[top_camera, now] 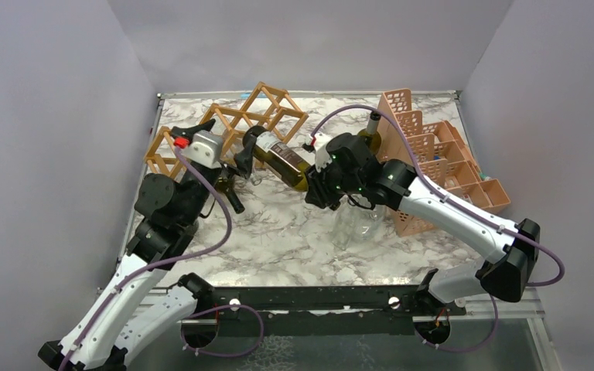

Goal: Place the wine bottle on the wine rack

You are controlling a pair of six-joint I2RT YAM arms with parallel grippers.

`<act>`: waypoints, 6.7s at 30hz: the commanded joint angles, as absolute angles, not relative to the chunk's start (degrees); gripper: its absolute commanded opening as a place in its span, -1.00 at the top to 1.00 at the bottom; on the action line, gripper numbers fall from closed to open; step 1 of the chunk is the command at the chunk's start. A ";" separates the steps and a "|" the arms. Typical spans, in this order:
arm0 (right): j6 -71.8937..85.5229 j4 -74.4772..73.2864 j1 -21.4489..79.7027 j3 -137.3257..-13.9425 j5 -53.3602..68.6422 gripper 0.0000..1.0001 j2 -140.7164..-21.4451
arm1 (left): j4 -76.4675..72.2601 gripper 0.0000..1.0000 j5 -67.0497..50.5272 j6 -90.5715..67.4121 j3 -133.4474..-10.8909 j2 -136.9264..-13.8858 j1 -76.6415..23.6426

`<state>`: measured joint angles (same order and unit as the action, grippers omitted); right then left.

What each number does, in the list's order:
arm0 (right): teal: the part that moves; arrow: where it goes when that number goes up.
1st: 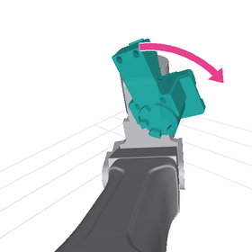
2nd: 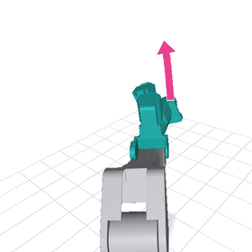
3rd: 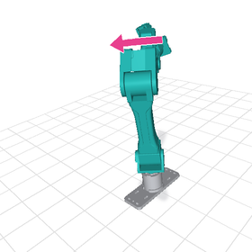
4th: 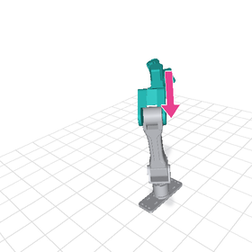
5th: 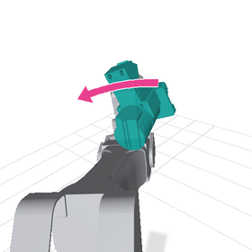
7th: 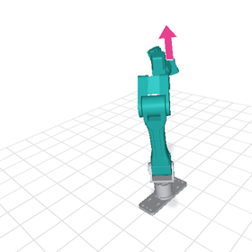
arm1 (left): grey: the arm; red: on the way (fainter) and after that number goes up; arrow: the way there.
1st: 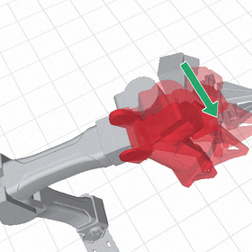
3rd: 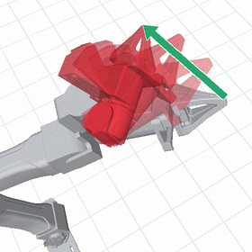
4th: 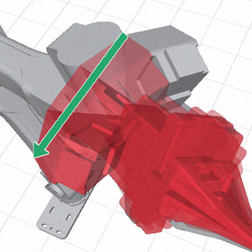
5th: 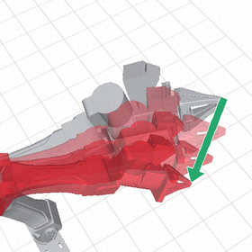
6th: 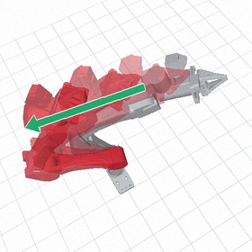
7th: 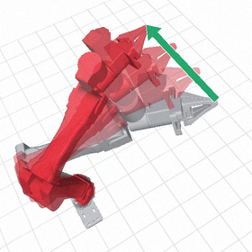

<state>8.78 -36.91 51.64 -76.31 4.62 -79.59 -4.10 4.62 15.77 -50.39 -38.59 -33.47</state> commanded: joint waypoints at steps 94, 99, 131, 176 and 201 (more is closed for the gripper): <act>5.05 -12.22 48.93 -92.40 -1.16 0.98 -115.21 | 14.92 -0.98 15.21 -5.15 -66.57 -51.42 -33.42; 4.24 -11.52 48.23 -95.33 -0.24 0.92 -117.69 | 15.43 -0.98 14.82 -5.26 -67.73 -52.48 -33.40; -0.79 -9.74 47.10 -109.43 -4.75 0.37 -130.11 | 15.65 -0.98 13.89 -7.12 -66.98 -51.30 -33.41; 7.95 -28.65 47.11 -76.44 -6.93 -0.43 -75.34 | 15.98 -0.98 -4.08 -8.64 -58.58 -42.84 -33.44; 3.72 -29.27 47.11 -53.45 7.33 -0.02 -51.00 | 0.12 -0.98 -16.88 -16.55 -43.04 -41.67 -33.45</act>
<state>5.39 -32.51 47.07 -54.87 5.28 -51.20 3.84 -14.81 -14.85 -44.88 -41.58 -33.45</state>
